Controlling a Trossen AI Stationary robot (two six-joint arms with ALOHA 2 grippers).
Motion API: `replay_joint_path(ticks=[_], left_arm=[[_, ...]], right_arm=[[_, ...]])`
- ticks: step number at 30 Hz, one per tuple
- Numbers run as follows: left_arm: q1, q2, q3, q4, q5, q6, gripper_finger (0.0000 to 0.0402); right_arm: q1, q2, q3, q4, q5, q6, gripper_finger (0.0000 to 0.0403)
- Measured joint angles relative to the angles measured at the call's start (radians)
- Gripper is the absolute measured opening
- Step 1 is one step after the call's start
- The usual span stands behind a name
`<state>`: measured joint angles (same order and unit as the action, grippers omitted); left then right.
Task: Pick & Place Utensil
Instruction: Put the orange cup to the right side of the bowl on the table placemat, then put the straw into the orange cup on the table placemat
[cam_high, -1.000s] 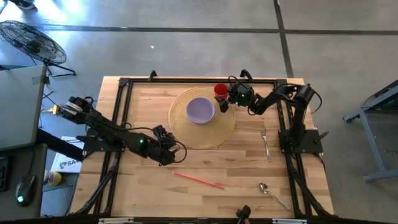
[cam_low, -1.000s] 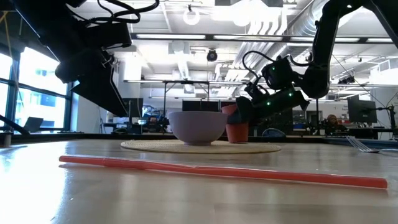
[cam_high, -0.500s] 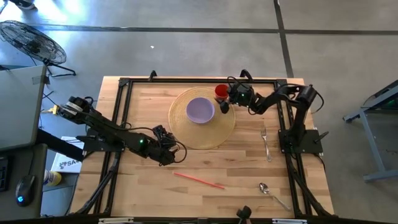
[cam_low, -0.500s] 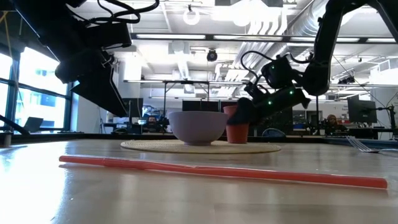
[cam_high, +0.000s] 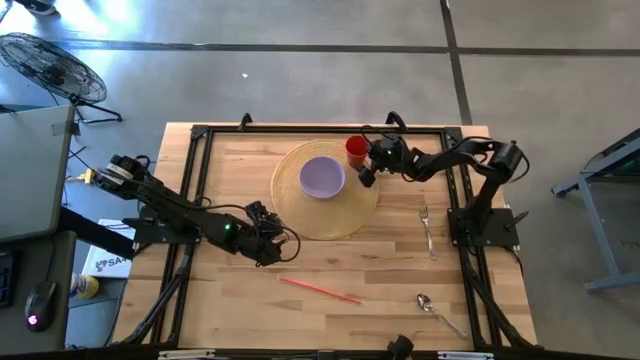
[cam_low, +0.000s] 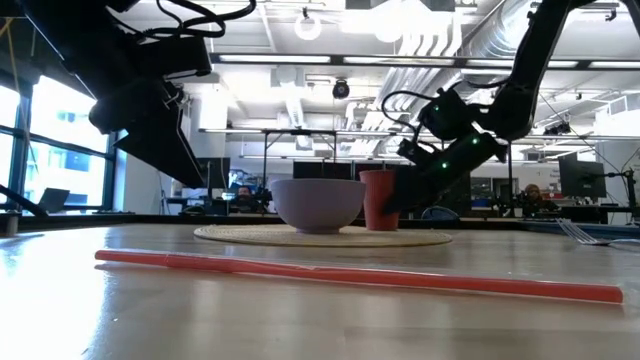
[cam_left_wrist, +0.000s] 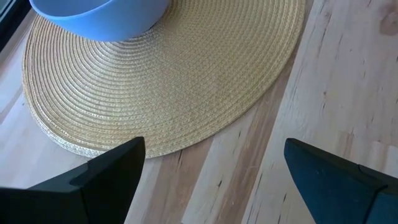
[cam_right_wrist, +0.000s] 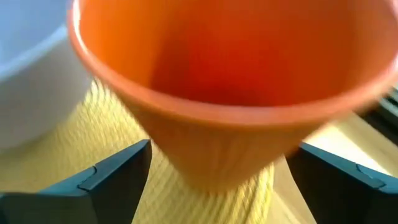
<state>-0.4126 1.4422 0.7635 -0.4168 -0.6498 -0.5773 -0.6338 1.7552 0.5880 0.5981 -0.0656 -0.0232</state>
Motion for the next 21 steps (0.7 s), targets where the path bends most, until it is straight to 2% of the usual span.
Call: replay_joint_path(ticks=[6,12,17,21], left_arm=[[0.000,0.000,0.000,0.001,-0.012,0.005,0.0378],[0.000,0.000,0.000,0.004,-0.013,0.005,0.0378],[0.000,0.000,0.000,-0.003,-0.015,0.005,0.0378],[0.000,-0.008,0.000,-0.029,-0.009,0.006,0.0378]], right_arm=[[0.006,-0.063,0.000,-0.181,0.038,-0.004,0.0362],[0.071,-0.202,0.000,-0.443,0.188,0.023,0.0361],[0.209,-0.327,0.000,-0.601,0.234,0.142,0.0356],[0.396,-0.375,0.000,-0.615,0.281,0.252,0.0350]])
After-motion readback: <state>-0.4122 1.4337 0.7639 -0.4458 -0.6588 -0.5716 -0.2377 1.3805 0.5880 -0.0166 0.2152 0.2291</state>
